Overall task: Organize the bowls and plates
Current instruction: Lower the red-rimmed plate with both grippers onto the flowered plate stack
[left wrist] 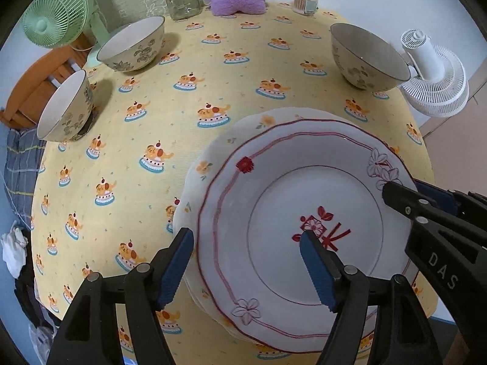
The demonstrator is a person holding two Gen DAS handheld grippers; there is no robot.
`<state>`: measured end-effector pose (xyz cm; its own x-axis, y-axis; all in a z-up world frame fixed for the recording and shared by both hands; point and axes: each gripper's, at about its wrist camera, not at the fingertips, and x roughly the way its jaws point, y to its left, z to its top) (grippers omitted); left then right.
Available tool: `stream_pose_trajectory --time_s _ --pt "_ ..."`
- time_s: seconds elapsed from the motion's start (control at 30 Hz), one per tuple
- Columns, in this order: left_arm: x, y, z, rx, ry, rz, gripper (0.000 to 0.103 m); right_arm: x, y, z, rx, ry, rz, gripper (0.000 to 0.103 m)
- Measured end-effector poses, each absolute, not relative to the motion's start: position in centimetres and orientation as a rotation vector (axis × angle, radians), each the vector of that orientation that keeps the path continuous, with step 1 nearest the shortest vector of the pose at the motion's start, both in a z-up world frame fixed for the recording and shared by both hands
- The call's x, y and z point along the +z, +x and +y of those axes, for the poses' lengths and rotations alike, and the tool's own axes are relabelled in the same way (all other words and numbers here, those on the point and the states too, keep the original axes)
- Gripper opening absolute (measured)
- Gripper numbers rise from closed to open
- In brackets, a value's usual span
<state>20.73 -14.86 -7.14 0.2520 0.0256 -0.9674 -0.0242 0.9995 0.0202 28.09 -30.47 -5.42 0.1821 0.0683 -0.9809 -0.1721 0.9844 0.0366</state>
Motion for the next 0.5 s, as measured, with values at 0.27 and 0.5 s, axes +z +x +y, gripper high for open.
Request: stream_pose_trajectory --time_s 0.27,0.5 --pt "-7.1 20.9 -14.6 0.003 0.005 1.304 0.079 -6.0 28.5 -29.3 0.150 -0.101 1.378 0.029" --pt "-7.1 21.0 -14.6 -0.015 0.016 1.302 0.081 -6.4 28.4 -28.6 0.125 -0.152 1.374 0.033"
